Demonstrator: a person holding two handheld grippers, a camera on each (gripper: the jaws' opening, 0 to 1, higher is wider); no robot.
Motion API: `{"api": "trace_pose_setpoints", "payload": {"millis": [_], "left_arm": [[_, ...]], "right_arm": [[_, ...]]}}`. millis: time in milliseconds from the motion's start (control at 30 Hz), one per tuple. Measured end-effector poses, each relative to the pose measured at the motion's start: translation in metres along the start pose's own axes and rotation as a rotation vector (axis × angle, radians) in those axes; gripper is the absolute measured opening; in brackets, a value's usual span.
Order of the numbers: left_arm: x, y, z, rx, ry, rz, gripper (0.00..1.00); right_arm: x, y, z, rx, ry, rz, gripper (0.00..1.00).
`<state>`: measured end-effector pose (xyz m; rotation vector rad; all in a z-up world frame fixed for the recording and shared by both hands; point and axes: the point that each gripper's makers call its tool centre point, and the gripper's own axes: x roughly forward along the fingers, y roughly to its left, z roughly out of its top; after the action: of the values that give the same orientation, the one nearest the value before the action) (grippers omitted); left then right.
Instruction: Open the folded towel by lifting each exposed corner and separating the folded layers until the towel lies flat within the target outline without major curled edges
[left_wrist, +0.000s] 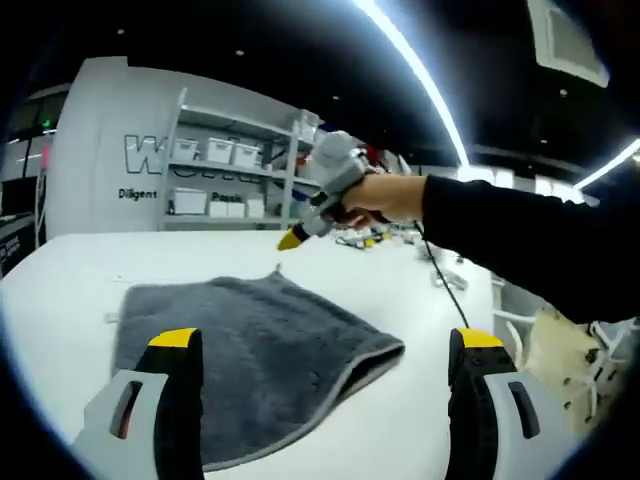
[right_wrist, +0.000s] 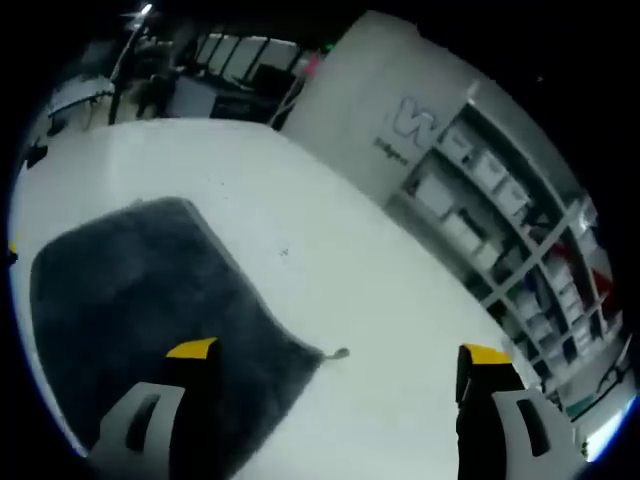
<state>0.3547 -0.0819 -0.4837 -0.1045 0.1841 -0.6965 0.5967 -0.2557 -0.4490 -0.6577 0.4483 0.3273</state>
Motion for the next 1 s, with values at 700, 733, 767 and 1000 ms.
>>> {"api": "trace_pose_setpoints", "payload": {"millis": [700,733,767,1000], "left_arm": [[-0.067,0.137,-0.027,-0.100,0.009,0.251,0.99],[-0.067,0.138,-0.034,-0.115,0.025,0.240,0.97],[-0.068,0.139,-0.039,-0.123,0.037,0.241,0.96],[-0.066,0.147,-0.056,-0.143,0.081,0.246,0.83]], "right_arm": [[-0.070,0.063,-0.068,0.421,-0.246,0.025,0.96],[-0.071,0.066,-0.078,0.440,-0.237,0.022,0.95],[-0.072,0.069,-0.088,0.443,-0.229,0.017,0.94],[-0.079,0.090,-0.131,0.495,-0.185,-0.005,0.91]]}}
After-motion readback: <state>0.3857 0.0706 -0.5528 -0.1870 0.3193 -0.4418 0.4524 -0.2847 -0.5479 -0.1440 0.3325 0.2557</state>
